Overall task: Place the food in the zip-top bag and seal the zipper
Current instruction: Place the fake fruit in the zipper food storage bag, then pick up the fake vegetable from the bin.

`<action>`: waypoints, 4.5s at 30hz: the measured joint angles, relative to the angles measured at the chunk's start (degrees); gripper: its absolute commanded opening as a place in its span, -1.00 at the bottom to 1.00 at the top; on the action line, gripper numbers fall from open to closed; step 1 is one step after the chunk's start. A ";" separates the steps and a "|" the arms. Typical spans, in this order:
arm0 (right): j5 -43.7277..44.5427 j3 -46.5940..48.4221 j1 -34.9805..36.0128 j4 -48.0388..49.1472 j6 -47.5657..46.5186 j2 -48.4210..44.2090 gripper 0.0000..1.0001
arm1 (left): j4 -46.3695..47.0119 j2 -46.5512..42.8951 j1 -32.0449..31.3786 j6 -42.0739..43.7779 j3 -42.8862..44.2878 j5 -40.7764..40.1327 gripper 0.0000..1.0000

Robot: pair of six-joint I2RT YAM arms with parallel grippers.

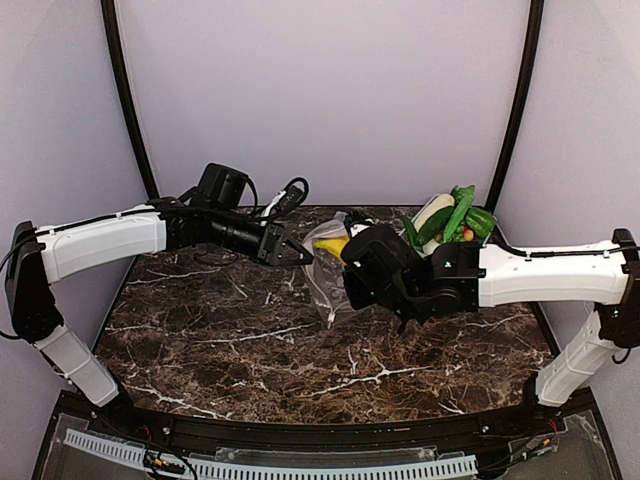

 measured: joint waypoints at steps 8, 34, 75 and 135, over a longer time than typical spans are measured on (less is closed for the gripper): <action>0.35 2.91 -0.63 -4.26 4.31 2.54 0.00 | -0.04 0.00 0.00 0.07 0.00 -0.11 -0.99; -18.56 -4.11 -0.74 7.56 -4.44 -20.13 0.42 | -2.86 -4.07 0.11 4.46 -0.31 -16.52 -0.99; -33.46 -2.80 -52.09 -2.14 -3.82 1.25 0.30 | -6.97 -10.47 1.81 8.83 -0.31 -28.15 -0.99; -23.43 2.82 -53.42 5.05 4.22 14.32 -0.85 | -6.97 -9.11 1.81 8.85 -0.31 -26.23 -0.99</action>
